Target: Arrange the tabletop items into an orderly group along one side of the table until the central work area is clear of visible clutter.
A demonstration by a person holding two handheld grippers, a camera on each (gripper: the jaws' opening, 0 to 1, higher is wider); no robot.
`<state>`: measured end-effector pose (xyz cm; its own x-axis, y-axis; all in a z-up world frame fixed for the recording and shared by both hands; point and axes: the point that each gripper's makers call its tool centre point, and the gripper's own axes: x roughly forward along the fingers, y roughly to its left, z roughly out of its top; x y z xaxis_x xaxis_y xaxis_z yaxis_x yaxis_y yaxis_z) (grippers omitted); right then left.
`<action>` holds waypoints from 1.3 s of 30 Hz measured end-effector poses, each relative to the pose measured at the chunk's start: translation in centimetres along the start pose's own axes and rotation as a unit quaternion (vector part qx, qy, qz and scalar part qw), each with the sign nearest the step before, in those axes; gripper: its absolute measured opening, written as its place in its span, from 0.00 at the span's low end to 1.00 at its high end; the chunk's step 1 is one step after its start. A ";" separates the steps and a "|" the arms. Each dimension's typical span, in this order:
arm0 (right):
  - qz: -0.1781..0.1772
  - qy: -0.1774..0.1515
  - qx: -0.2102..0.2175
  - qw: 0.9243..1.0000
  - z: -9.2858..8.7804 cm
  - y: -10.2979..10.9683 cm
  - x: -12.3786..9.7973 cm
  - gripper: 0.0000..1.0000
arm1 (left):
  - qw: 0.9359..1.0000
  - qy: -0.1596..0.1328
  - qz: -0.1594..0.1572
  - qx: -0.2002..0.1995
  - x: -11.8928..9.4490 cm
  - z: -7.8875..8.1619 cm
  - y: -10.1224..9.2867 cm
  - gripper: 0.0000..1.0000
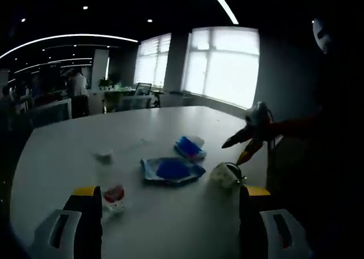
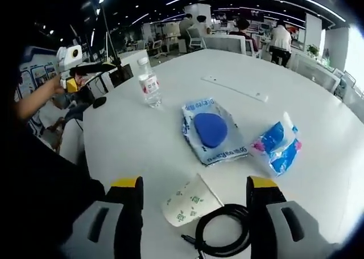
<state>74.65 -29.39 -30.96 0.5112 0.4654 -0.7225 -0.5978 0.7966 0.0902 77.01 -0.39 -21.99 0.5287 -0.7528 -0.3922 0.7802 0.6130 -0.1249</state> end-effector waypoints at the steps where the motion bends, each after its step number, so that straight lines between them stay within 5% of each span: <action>1: 0.001 0.001 -0.001 1.000 -0.1 0.0 0.0 0.68 | 1.000 0.002 0.003 -0.001 -0.2 -0.2 -0.2 1.00; 11: 0.060 0.025 -0.024 0.998 -0.8 0.2 1.2 0.55 | 0.999 0.019 0.031 -0.004 -0.9 -2.0 -1.5 1.00; 24: 0.118 0.066 -0.059 0.989 -1.4 0.0 2.5 0.42 | 0.999 -0.003 0.042 -0.020 -1.1 -2.1 -2.9 1.00; 34: 0.202 0.105 -0.002 0.974 -2.7 1.2 3.5 0.30 | 0.999 -0.011 0.040 -0.032 -1.0 -2.3 -3.9 1.00; 39: 0.214 0.115 0.026 0.970 -2.8 1.0 4.1 0.24 | 0.998 -0.012 0.048 -0.050 -0.9 -2.3 -4.0 1.00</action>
<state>74.37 -27.75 -35.74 0.0685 0.6638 -0.7447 -0.6891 0.5713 0.4459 72.64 -1.65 -23.28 0.6071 -0.6947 -0.3857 0.6894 0.7019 -0.1791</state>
